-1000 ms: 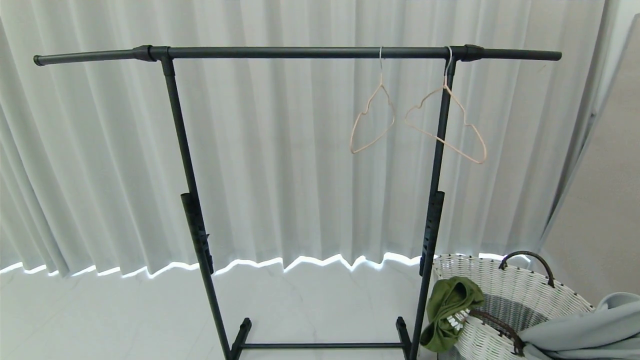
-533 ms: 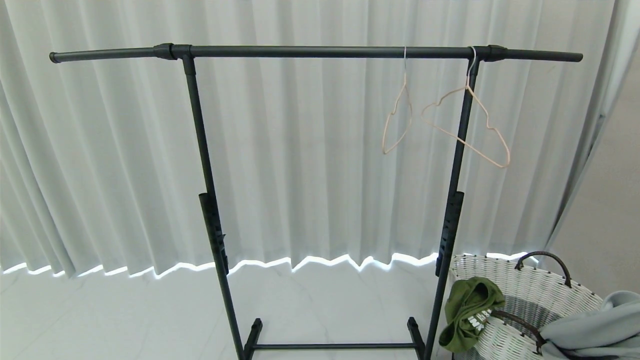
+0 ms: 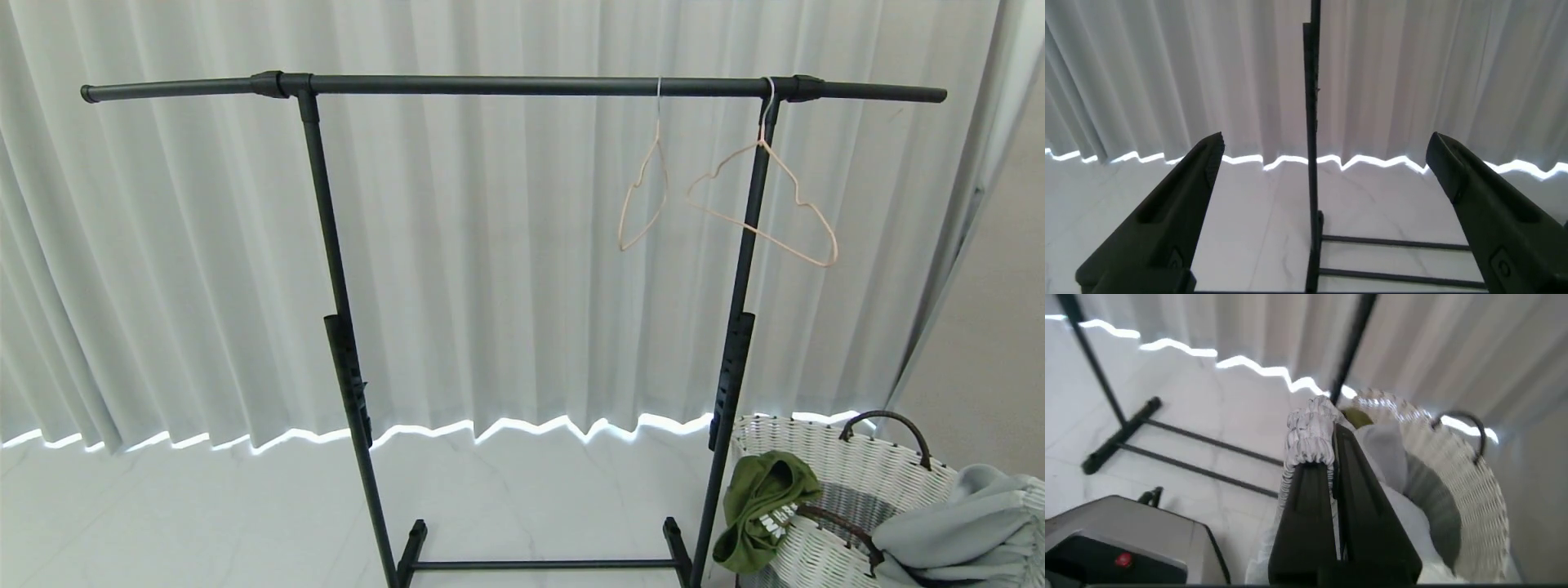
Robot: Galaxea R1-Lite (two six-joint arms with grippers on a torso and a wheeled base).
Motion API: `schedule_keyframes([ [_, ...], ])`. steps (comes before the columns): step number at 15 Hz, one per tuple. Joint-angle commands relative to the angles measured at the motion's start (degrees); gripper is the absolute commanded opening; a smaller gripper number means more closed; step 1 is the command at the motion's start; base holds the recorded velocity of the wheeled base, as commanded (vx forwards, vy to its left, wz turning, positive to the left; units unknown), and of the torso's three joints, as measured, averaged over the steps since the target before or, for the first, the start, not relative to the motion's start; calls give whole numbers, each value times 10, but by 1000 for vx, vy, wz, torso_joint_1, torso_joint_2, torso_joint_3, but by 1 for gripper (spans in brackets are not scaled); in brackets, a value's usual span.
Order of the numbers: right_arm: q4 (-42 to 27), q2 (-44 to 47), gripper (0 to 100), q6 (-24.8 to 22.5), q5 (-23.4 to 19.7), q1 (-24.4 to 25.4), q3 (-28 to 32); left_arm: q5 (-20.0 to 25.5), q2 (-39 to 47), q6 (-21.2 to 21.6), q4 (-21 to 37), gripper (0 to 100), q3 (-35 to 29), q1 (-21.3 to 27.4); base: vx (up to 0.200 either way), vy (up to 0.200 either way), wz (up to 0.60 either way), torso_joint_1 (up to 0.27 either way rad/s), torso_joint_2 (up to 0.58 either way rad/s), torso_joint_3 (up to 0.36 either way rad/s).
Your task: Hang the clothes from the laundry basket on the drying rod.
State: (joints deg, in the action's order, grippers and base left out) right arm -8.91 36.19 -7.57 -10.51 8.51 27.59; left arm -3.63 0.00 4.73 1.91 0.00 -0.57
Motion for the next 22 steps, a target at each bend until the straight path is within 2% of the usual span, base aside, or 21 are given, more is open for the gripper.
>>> schedule_keyframes([
  [1, 32, 28, 0, 3, 0, 60, -1, 3, 0, -2, -1, 100, 0, 0, 0, 0, 0, 0, 0, 0],
  [3, 72, 59, 0, 11, 0, 109, 1, 25, 0, -1, -2, 100, 0, 1, 0, 0, 0, 0, 0, 0],
  [7, 159, 135, 0, 57, 0, 186, 14, 27, 0, -6, -5, 100, 0, 1, 0, 0, 0, 0, 0, 0],
  [8, 180, 155, 0, 66, -4, 196, 22, 39, 6, -36, -17, 100, -33, 4, 0, 0, 0, 0, 0, 0],
  [9, 203, 174, 0, 74, -7, 204, 29, 77, 41, -112, -19, 100, -132, 15, 0, 0, 0, 0, 0, 0],
  [10, 230, 198, 0, 76, -7, 208, 38, 111, 78, -128, -17, 100, -202, 15, 0, 0, 0, 0, 0, 0],
  [11, 255, 216, 0, 79, -7, 209, 43, 139, 112, -113, -17, 100, -230, 16, 0, 0, 0, 0, 0, 0],
  [13, 321, 254, 0, 106, -8, 209, 55, 252, 208, -73, -20, 100, -253, 16, 0, 0, 0, 0, 0, 0],
  [15, 362, 277, 0, 121, -8, 209, 68, 345, 323, -57, -20, 100, -299, 18, 0, 0, 0, 0, 0, 0],
  [16, 366, 281, 0, 123, -8, 208, 73, 369, 366, -51, -19, 100, -322, 19, 0, 0, 0, 0, 0, 0],
  [17, 368, 286, 0, 126, -8, 209, 84, 393, 438, -41, -18, 100, -367, 42, 0, 0, 0, 0, 0, 0],
  [18, 368, 288, 0, 126, -12, 209, 95, 391, 500, -32, -18, 100, -403, 97, 0, 0, 0, 0, 0, 0],
  [19, 367, 288, 0, 126, -20, 209, 102, 381, 541, -28, -18, 100, -427, 132, 0, 0, 0, 0, 0, 0],
  [22, 367, 292, 0, 125, -38, 209, 126, 192, 729, -29, -22, 100, -509, 288, 0, 0, 0, 0, 0, 0],
])
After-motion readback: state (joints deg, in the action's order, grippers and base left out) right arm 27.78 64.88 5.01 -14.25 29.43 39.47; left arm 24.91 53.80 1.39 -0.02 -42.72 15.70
